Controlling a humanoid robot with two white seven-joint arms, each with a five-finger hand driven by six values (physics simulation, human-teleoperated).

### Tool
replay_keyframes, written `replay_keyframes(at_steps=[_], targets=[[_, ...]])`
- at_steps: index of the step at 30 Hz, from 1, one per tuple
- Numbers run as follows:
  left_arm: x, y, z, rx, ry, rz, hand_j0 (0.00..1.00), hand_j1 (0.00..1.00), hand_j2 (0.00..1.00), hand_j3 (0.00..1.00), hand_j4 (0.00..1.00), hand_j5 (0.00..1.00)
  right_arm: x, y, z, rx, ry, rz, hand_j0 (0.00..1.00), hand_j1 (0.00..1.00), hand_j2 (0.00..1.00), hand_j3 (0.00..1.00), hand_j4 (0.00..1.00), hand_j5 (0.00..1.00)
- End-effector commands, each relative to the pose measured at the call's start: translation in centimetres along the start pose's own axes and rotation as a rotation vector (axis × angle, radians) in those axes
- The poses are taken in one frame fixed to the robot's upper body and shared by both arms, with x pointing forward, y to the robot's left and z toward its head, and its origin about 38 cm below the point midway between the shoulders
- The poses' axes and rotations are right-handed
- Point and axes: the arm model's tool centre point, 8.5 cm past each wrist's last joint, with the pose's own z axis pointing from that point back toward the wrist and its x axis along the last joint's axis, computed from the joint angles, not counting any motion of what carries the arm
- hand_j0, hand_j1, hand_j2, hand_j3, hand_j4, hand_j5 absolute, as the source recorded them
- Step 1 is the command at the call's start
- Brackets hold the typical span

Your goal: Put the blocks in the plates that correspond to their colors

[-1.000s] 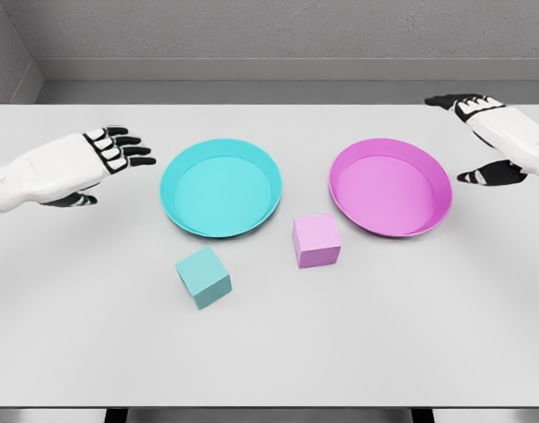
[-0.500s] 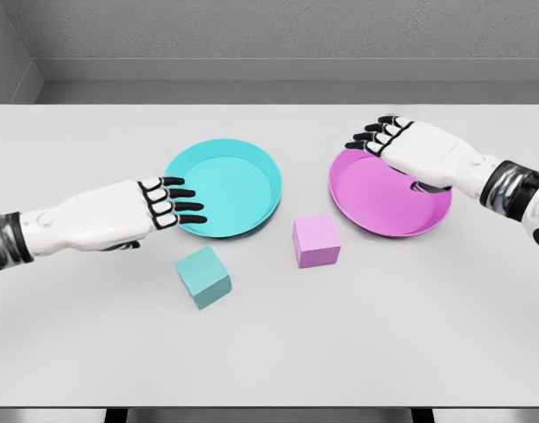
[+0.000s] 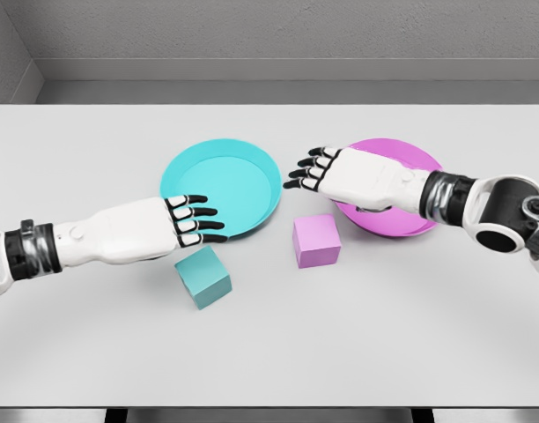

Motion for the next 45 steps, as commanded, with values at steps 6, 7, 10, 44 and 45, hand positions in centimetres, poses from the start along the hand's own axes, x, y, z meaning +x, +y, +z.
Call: replay_keyframes(at_steps=[6,7,10,44,45], targets=[[0.6,-0.5,-1.1,-0.034,-0.015,0.0,1.0,1.0,1.0,1.0,1.0,1.0,0.7,0.9,-0.2,0.074,-0.047,0.169,1.0,1.0,1.0,1.0,1.0,1.0],[0.7,-0.6,-1.2,-0.033,-0.018,0.005,1.0,1.0,1.0,1.0,1.0,1.0,0.7,0.9,-0.1,0.079,-0.05,0.178,1.0,1.0,1.0,1.0,1.0,1.0],[1.2,-1.0,-1.6,-0.03,-0.028,0.018,1.0,1.0,1.0,1.0,1.0,1.0,0.2,0.8,0.3,0.09,-0.039,0.217,1.0,1.0,1.0,1.0,1.0,1.0],[3.4,-2.7,-3.6,-0.078,-0.074,0.073,0.7,0.7,0.7,0.7,0.7,0.7,1.6,-0.6,-1.8,0.102,-0.25,0.306,1.0,1.0,1.0,1.0,1.0,1.0],[3.4,-2.7,-3.6,-0.078,-0.074,0.073,0.68,0.68,0.68,0.68,0.68,0.68,1.6,-0.6,-1.8,0.104,-0.251,0.306,1.0,1.0,1.0,1.0,1.0,1.0]])
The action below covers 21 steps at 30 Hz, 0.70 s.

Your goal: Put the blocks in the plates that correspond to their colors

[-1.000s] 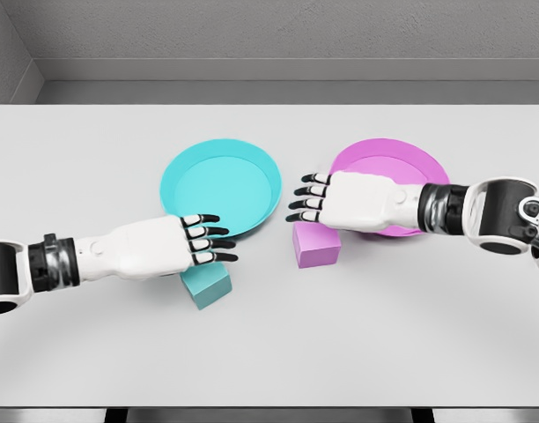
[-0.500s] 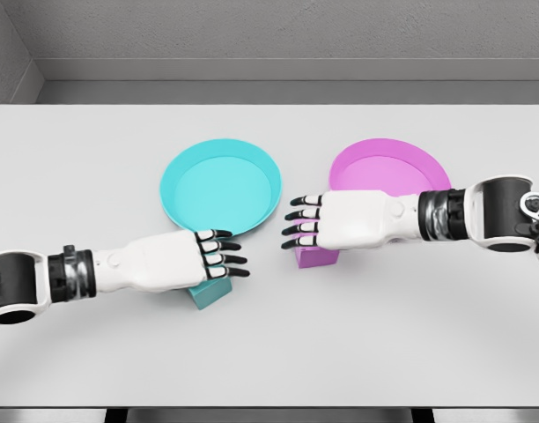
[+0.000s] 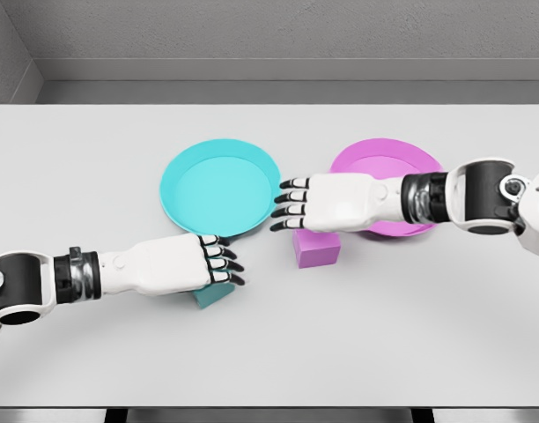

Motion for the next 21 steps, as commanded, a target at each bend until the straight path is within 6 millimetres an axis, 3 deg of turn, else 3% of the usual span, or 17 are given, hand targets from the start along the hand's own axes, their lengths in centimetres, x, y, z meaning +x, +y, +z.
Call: replay_keyframes(at_steps=[1,16,21], targets=[[-0.1,0.0,0.1,-0.003,0.002,0.003,0.68,0.68,0.68,0.68,0.68,0.68,0.1,0.2,-0.1,0.002,-0.004,-0.008,1.0,1.0,1.0,1.0,1.0,1.0],[-0.4,0.0,0.6,-0.019,0.01,0.004,0.49,0.49,0.49,0.49,0.49,0.49,1.9,1.7,-0.9,0.033,-0.064,-0.033,1.0,1.0,1.0,1.0,1.0,1.0],[-0.9,0.1,1.5,-0.025,0.023,0.009,0.45,0.45,0.45,0.45,0.45,0.45,1.5,2.1,-0.8,0.047,-0.045,-0.041,1.0,1.0,1.0,1.0,1.0,1.0]])
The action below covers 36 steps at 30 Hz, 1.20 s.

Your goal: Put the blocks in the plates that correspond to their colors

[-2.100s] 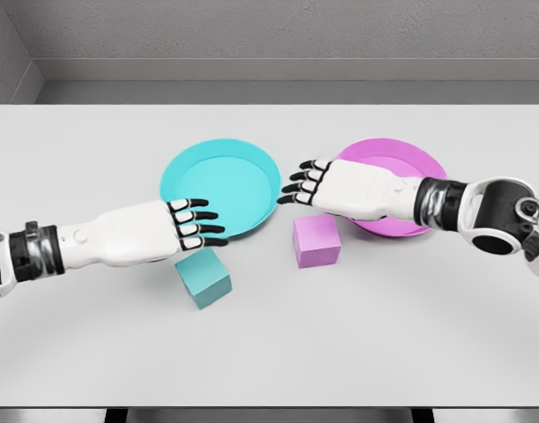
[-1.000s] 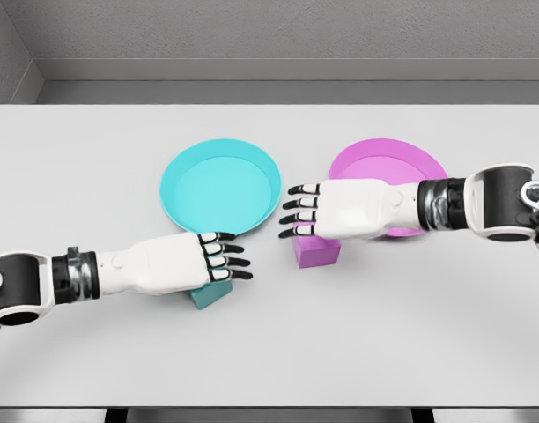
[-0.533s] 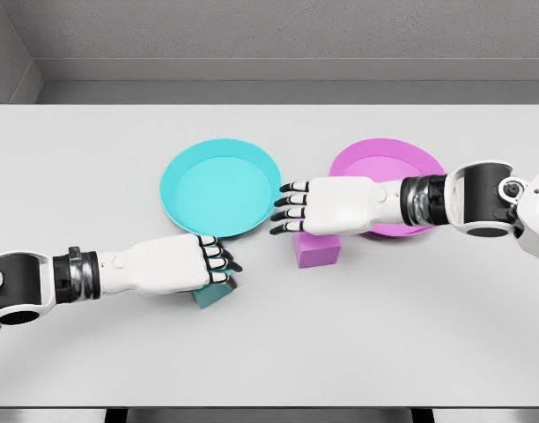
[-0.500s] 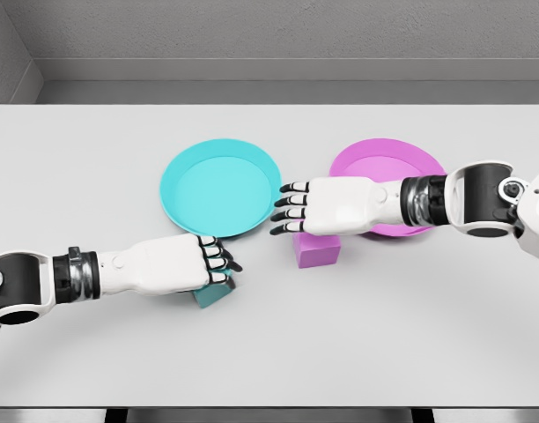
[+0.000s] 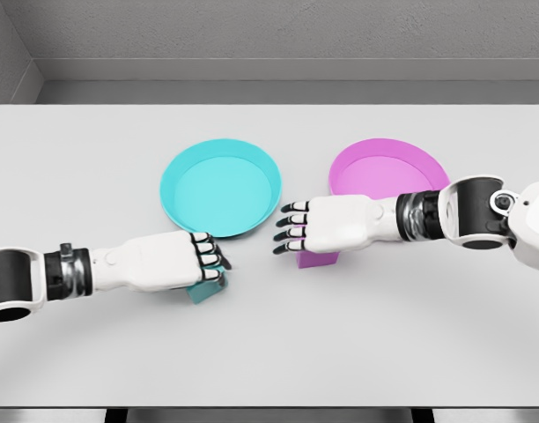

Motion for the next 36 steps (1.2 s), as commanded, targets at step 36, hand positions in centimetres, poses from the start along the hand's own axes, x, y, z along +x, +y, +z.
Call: replay_keyframes(at_steps=[36], targets=[[-6.9,5.3,1.1,0.151,0.152,-0.003,0.35,0.35,0.35,0.35,0.35,0.35,-0.6,0.2,0.0,0.009,0.017,-0.005,0.64,0.64,0.64,0.64,0.64,0.64]])
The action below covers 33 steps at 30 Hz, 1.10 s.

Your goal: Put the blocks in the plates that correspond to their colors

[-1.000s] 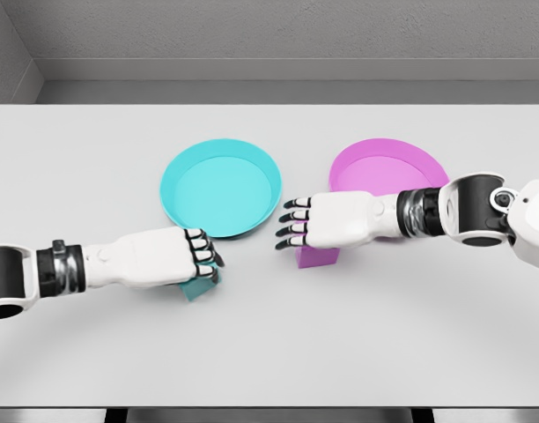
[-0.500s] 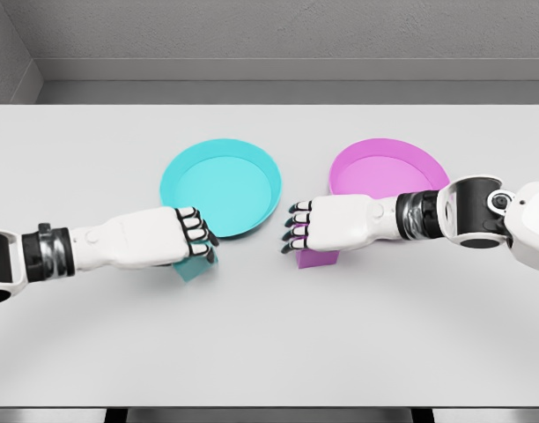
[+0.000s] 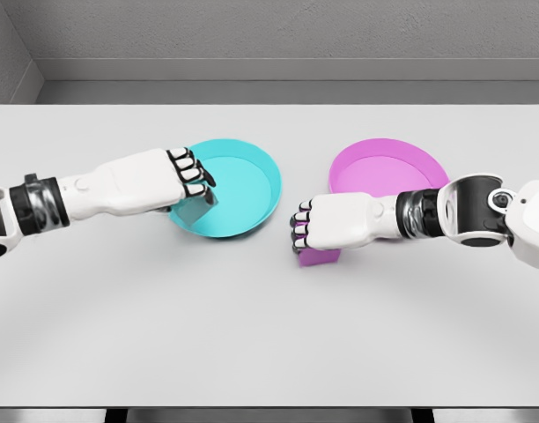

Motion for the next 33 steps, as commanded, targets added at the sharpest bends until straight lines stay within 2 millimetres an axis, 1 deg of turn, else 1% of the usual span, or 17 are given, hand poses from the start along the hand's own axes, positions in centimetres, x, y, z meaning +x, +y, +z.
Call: replay_keyframes(at_steps=[1,3,4,6,8,9,11,13,18,19,20,21,28,29,30,31,33], targets=[[-0.4,-1.1,-1.1,0.005,0.014,0.044,0.35,0.35,0.35,0.35,0.35,0.35,-0.1,-0.3,0.0,-0.01,0.003,-0.002,0.64,0.64,0.64,0.64,0.64,0.64],[-1.1,-1.6,-1.8,-0.001,0.031,0.05,0.35,0.35,0.35,0.35,0.35,0.35,-0.2,-0.5,0.1,-0.014,0.006,0.001,0.64,0.64,0.64,0.64,0.64,0.64],[-1.8,-1.9,-1.9,-0.008,0.05,0.054,0.35,0.35,0.35,0.35,0.35,0.35,-0.3,-0.5,0.1,-0.015,0.007,0.001,0.62,0.62,0.62,0.62,0.62,0.62],[-2.2,-2.3,-2.6,-0.015,0.063,0.052,0.35,0.35,0.35,0.35,0.35,0.35,-0.3,-0.7,0.2,-0.019,0.008,0.002,0.62,0.62,0.62,0.62,0.62,0.62],[-2.1,-2.6,-3.4,-0.019,0.064,0.05,0.35,0.35,0.35,0.35,0.35,0.35,-0.4,-0.8,0.2,-0.02,0.009,0.004,0.62,0.62,0.62,0.62,0.62,0.62],[-1.9,-2.8,-4.1,-0.019,0.059,0.047,0.35,0.35,0.35,0.35,0.35,0.35,-0.4,-0.8,0.2,-0.02,0.009,0.003,0.62,0.62,0.62,0.62,0.62,0.62],[-2.2,-3.0,-4.8,-0.024,0.067,0.044,0.35,0.35,0.35,0.35,0.35,0.35,-0.4,-0.9,0.2,-0.022,0.009,0.004,0.62,0.62,0.62,0.62,0.62,0.62],[-2.1,-3.2,-6.1,-0.029,0.066,0.036,0.35,0.35,0.35,0.35,0.35,0.35,-0.7,-1.2,0.5,-0.028,0.018,0.009,0.62,0.62,0.62,0.62,0.62,0.62],[-1.8,-3.2,-6.7,-0.03,0.061,0.024,0.35,0.35,0.35,0.35,0.35,0.35,-1.4,-2.3,1.1,-0.047,0.038,0.03,0.62,0.62,0.62,0.62,0.62,0.62],[-2.0,-3.8,-6.8,-0.045,0.065,0.034,0.36,0.36,0.36,0.36,0.36,0.36,-1.8,-2.6,1.4,-0.056,0.05,0.033,0.62,0.62,0.62,0.62,0.62,0.62],[-2.1,-3.7,-6.9,-0.048,0.062,0.031,0.37,0.37,0.37,0.37,0.37,0.37,-1.8,-2.8,1.5,-0.061,0.052,0.036,0.62,0.62,0.62,0.62,0.62,0.62],[-2.0,-3.8,-7.1,-0.049,0.059,0.032,0.39,0.39,0.39,0.39,0.39,0.39,-2.0,-3.3,1.8,-0.073,0.06,0.041,0.62,0.62,0.62,0.62,0.62,0.62],[-2.1,-3.5,-7.0,-0.045,0.06,0.03,0.71,0.71,0.71,0.71,0.71,0.71,-3.4,-4.5,3.1,-0.1,0.107,0.049,0.61,0.61,0.61,0.61,0.61,0.61],[-2.1,-3.5,-7.0,-0.045,0.06,0.03,0.8,0.8,0.8,0.8,0.8,0.8,-3.9,-4.5,3.7,-0.101,0.128,0.049,0.61,0.61,0.61,0.61,0.61,0.61],[-2.1,-3.5,-7.0,-0.045,0.06,0.03,0.85,0.85,0.85,0.85,0.85,0.85,-4.2,-4.5,4.2,-0.102,0.141,0.048,0.61,0.61,0.61,0.61,0.61,0.61],[-2.2,-3.4,-7.0,-0.044,0.06,0.029,0.87,0.87,0.87,0.87,0.87,0.87,-4.5,-4.5,4.4,-0.102,0.151,0.049,0.61,0.61,0.61,0.61,0.61,0.61],[-2.2,-3.3,-7.1,-0.043,0.06,0.026,0.88,0.88,0.88,0.88,0.88,0.88,-5.0,-3.7,5.3,-0.073,0.176,0.036,0.61,0.61,0.61,0.61,0.61,0.61]])
